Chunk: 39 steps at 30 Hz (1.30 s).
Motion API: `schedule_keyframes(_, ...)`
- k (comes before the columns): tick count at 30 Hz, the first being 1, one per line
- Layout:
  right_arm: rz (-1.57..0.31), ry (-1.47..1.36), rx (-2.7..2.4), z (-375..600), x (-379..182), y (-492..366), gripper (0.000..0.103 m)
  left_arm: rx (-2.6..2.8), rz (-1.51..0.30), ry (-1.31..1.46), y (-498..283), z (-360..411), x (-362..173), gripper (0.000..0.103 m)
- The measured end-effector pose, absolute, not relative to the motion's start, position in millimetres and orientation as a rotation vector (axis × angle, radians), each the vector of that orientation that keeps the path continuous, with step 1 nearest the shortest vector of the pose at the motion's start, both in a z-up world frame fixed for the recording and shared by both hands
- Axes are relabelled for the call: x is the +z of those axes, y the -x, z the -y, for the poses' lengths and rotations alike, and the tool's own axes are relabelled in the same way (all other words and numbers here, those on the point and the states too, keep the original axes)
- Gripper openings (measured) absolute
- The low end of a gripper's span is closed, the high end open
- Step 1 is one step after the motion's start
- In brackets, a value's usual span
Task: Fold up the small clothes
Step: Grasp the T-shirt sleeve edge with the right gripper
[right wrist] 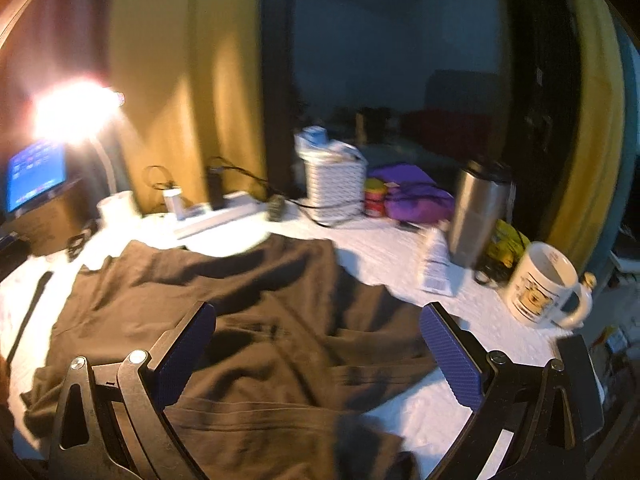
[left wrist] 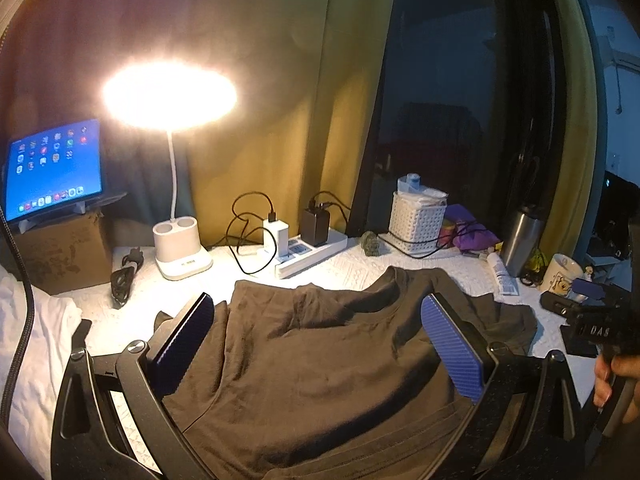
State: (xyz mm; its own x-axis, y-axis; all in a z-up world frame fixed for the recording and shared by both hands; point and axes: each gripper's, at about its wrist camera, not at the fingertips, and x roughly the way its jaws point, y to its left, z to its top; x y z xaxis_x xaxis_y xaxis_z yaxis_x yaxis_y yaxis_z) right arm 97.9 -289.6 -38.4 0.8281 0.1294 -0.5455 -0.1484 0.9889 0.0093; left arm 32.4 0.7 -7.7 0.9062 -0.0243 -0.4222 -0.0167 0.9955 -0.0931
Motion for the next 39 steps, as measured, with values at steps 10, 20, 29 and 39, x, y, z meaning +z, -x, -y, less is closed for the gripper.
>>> schedule_keyframes(10,-0.719,-0.045,-0.008,360,-82,-152,0.090,0.002,-0.553,0.098,-78,-1,-36,0.102)
schedule_keyframes(20,-0.868,-0.092,-0.041,389,-128,-201,0.072,0.030,-0.640,0.107,-108,-7,-58,0.102)
schedule_keyframes(29,-0.913,-0.022,-0.039,383,-141,-221,0.044,0.065,-0.684,0.114,-117,-18,-68,0.102)
schedule_keyframes(39,-0.857,-0.002,0.021,368,-124,-211,0.006,0.063,-0.664,0.127,-110,-31,-64,0.102)
